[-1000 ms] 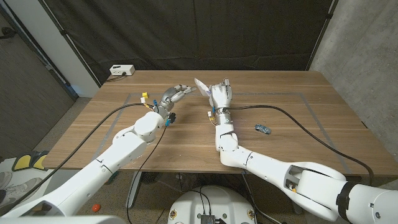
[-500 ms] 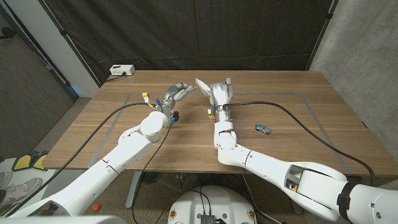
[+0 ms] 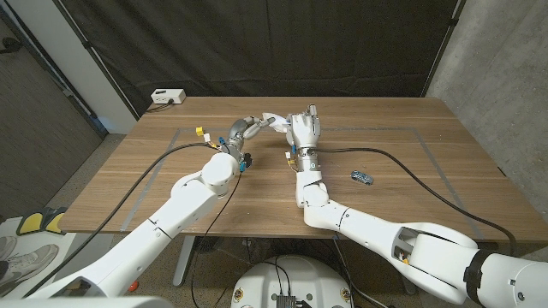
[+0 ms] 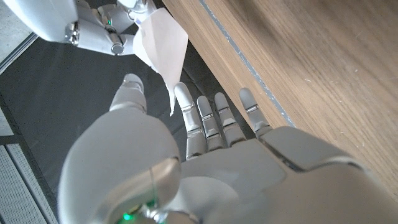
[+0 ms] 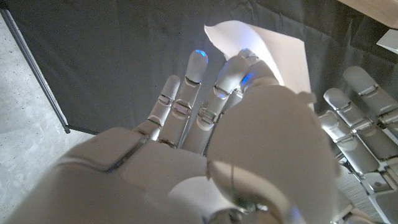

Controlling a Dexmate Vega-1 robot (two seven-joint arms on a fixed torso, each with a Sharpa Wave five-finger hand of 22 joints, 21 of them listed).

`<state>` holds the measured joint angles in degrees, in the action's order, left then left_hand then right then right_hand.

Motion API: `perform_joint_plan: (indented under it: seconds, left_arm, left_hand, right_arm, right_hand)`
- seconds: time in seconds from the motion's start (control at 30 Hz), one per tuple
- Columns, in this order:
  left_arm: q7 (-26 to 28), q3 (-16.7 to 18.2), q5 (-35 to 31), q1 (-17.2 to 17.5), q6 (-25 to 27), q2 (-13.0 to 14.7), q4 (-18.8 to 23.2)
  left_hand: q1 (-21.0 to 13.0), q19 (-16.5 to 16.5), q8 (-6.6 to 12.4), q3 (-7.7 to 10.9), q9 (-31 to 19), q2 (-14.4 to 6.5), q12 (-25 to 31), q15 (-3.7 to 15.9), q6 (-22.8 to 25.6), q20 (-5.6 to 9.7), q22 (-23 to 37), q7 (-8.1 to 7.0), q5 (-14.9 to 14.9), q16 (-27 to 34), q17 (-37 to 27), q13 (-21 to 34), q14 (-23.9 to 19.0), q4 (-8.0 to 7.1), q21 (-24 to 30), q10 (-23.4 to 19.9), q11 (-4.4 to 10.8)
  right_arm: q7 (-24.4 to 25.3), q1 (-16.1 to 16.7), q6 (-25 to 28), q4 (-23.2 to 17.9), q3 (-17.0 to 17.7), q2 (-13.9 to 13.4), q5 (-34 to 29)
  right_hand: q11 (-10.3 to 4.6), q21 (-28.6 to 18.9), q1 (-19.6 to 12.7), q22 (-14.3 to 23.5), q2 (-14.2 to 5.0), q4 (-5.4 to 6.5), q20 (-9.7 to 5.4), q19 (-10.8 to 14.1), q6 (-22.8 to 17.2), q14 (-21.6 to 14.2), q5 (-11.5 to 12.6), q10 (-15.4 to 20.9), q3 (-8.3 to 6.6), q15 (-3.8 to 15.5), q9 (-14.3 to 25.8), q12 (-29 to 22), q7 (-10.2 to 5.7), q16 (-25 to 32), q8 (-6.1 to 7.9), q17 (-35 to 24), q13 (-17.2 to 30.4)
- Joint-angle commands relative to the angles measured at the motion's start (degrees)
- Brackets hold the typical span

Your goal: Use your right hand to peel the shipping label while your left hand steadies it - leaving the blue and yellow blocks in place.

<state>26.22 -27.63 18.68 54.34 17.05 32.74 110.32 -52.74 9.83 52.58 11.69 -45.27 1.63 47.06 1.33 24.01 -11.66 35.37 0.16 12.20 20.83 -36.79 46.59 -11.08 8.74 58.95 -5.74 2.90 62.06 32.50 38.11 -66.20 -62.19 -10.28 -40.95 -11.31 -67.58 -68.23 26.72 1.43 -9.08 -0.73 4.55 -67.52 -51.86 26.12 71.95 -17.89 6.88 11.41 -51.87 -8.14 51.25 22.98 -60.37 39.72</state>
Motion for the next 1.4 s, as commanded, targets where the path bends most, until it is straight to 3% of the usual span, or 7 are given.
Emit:
perform_joint_plan:
  seconds: [0.03,0.1,0.27,0.53,0.7,0.93,1.4]
  left_arm:
    - [-2.7,-1.6,-0.3,-1.8,3.8,2.3,1.6]
    - [-4.8,-1.9,-0.3,-2.1,2.7,3.4,1.6]
    - [-7.6,-2.7,-0.7,-3.0,3.4,5.3,2.5]
    - [-9.9,-2.2,0.9,-2.6,4.6,6.9,4.0]
    - [-8.6,-0.4,3.4,0.0,0.7,5.1,2.8]
    - [-5.5,-1.2,-0.4,0.4,-0.1,5.5,3.1]
    - [-8.9,-5.4,-7.2,-3.7,1.6,7.0,0.6]
  left_hand:
    - [2.8,4.8,-1.46,-3.81,-0.8,4.6,-0.6,-2.47,-8.7,-0.63,0.4,1.2,0.0,-2.2,-0.6,1.0,3.5,-1.9,0.7,5.6,-2.2]
    - [5.3,6.2,-2.62,-6.06,-0.9,6.3,-1.0,-3.57,-12.3,-0.59,0.4,2.56,0.9,-3.2,-1.0,1.4,5.5,-2.88,0.4,8.1,-3.06]
    - [5.9,7.8,-6.32,-7.41,1.2,6.1,-1.6,-4.77,-18.3,-0.55,0.5,4.21,2.4,-4.5,-1.5,1.7,8.4,-3.37,0.3,11.4,-4.38]
    - [0.5,8.4,-8.89,-5.05,4.1,1.8,-1.3,-5.42,-19.4,-0.56,0.8,4.4,3.3,-4.9,-1.8,1.7,9.0,-2.04,0.9,12.4,-5.0]
    - [9.5,9.3,-12.69,-9.87,7.9,4.1,-0.7,-5.55,-20.2,-0.55,1.1,4.97,2.7,-5.4,-2.1,1.1,9.0,-6.4,1.2,12.1,-5.36]
    - [11.9,12.5,-20.16,-11.22,12.2,1.9,-1.8,-6.18,-28.8,-0.41,2.2,5.8,3.4,-6.6,-2.2,-0.7,11.2,-8.44,1.6,14.4,-5.63]
    - [0.0,9.1,-21.84,-8.37,17.9,0.2,-1.7,-5.93,-19.5,-0.32,2.3,2.75,3.6,-6.2,-1.0,-4.9,8.2,-2.66,4.1,10.5,-5.16]
  right_arm:
    - [0.7,0.0,-1.3,-0.1,0.3,-0.1,0.1]
    - [0.4,-0.1,-1.5,0.2,0.3,0.0,0.3]
    - [-0.1,-0.1,-1.4,0.4,0.5,0.2,0.9]
    - [1.2,0.3,-0.7,-0.9,2.8,0.5,2.5]
    - [1.0,0.6,0.2,-2.2,4.1,0.6,3.6]
    - [-3.7,2.1,3.1,-7.8,7.2,0.6,7.5]
    - [-6.4,4.6,1.6,-16.0,11.5,0.4,13.2]
  right_hand:
    - [-0.08,-1.0,-0.1,0.4,0.71,0.0,0.12,-0.6,-4.7,0.0,1.1,-0.1,-1.04,5.97,4.1,-0.1,1.8,-0.6,1.62,-0.5,0.2]
    - [-0.06,-1.4,0.0,0.5,0.88,0.0,0.07,-0.7,-4.6,0.1,1.4,-0.1,-1.3,6.0,4.2,0.0,1.74,-0.9,1.69,-0.6,0.1]
    - [-0.07,-1.8,0.1,0.6,1.06,0.02,0.04,-0.9,-4.6,-0.1,1.8,-0.1,-1.64,6.02,4.3,0.1,1.68,-1.1,1.81,-0.7,0.0]
    - [-0.21,-3.0,0.5,0.6,1.54,0.08,0.04,-1.3,-4.3,-0.2,2.8,-0.1,-2.49,6.04,4.7,0.2,1.66,-1.7,2.05,-0.8,0.3]
    - [-0.11,-3.8,0.8,0.6,2.0,0.09,-0.02,-1.6,-4.3,-0.4,3.5,0.2,-3.09,6.08,5.0,0.5,1.79,-2.1,2.27,-0.9,0.0]
    - [-0.14,-4.6,1.3,0.5,2.62,0.09,0.15,-1.9,-4.6,-0.9,4.3,1.0,-3.66,6.03,5.2,0.7,1.75,-2.3,2.53,-1.1,-0.4]
    - [-0.04,-6.4,2.1,0.3,3.42,0.03,0.83,-2.3,-4.5,-1.9,6.0,1.6,-4.95,6.01,5.5,1.4,2.41,-2.6,2.61,-0.9,-0.8]
